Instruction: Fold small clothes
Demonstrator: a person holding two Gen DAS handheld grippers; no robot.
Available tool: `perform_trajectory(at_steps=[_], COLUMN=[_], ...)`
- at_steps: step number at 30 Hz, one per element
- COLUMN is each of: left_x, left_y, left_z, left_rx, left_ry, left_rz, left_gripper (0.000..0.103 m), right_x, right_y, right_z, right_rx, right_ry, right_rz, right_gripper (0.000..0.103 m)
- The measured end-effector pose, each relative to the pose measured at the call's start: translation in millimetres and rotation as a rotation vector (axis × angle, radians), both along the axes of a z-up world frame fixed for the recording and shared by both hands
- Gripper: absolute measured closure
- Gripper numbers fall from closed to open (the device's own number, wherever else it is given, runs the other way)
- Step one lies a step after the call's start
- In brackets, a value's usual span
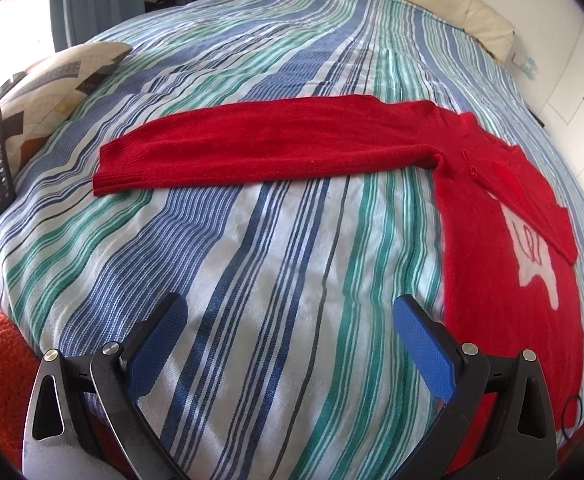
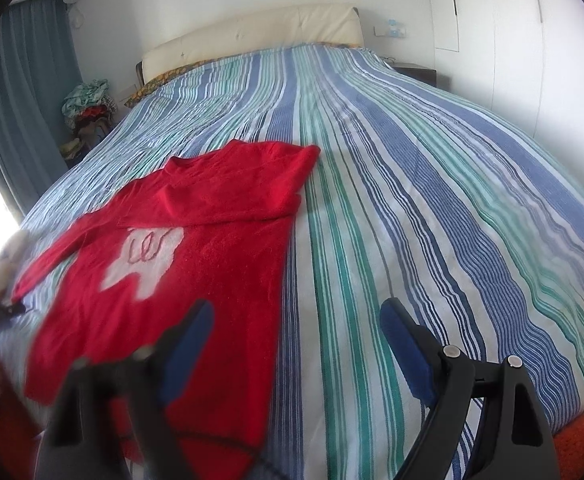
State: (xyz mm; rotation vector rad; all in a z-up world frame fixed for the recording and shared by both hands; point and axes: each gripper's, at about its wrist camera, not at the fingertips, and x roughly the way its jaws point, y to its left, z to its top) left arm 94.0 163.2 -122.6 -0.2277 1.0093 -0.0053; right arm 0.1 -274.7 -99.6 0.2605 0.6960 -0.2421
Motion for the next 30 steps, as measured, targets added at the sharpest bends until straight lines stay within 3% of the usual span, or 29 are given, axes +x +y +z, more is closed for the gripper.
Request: perform_trajectory(at_steps=[9, 19, 22, 27, 30], left_x=[0, 3, 9, 29, 46], left_y=[-13, -5, 21, 119, 171], left_z=[0, 0, 11, 21, 11], left_rx=[0.056, 0.031, -0.073, -0.356, -0.394], left_ry=[-0.004, 0.015, 0.029, -0.003, 0.024], left_rz=[-0.061, -0.057, -0.038, 0.211, 0.356], left_gripper=[0.001, 0.001, 0.001, 0.001, 0.001], right_x=[0, -1, -1, -2, -2], right_y=[-1, 0, -1, -1, -3], right_z=[0, -1, -1, -1, -2], right_rx=[0.000, 0.001, 0.002, 0.009, 0.023], right_ry=[0.004, 0.006, 0.007, -0.002, -0.009], right_rz=[0.012, 0.012, 0.012, 0.015, 0.017], right_gripper=[0.018, 0.018, 0.018, 0.018, 0.018])
